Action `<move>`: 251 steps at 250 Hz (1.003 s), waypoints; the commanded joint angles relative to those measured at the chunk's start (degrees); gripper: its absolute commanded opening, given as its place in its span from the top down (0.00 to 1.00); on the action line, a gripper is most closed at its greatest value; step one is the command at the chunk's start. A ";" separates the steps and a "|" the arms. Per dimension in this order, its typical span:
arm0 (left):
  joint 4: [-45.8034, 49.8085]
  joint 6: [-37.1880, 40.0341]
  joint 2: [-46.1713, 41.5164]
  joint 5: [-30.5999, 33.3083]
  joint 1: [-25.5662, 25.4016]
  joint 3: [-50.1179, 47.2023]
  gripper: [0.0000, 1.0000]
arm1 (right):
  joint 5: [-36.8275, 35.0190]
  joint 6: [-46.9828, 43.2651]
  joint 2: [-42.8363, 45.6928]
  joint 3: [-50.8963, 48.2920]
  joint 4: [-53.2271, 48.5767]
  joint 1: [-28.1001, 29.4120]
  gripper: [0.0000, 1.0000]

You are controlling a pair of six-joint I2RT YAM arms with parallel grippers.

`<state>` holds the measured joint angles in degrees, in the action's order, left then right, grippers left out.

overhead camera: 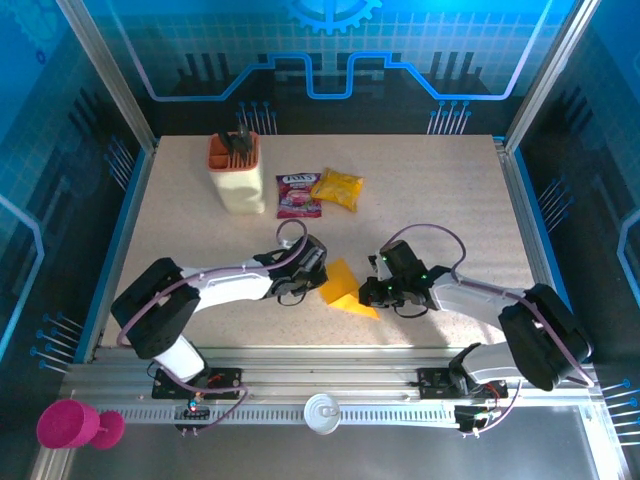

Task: Fold a paper plane with a square sheet of paper (pick it up from the middle)
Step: Third fold the triangle at the center of the table.

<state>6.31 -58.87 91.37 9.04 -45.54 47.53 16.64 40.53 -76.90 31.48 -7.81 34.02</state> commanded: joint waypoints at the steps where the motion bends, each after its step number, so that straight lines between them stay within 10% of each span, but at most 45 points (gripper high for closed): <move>1: -0.63 12.42 -3.27 0.89 -3.62 0.60 0.91 | -1.92 0.53 3.06 -1.37 0.01 -0.06 0.95; 133: -16.92 18.79 3.01 -12.56 -7.93 -3.23 1.00 | -1.20 -0.82 -5.35 1.14 2.80 -0.75 0.97; 251: -17.78 15.28 9.95 -7.08 -8.08 -5.08 1.00 | -3.21 1.40 2.99 -0.17 0.43 -0.97 0.98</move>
<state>-11.31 -42.02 99.68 -1.74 -53.43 43.40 15.07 40.58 -77.30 31.31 -6.13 33.69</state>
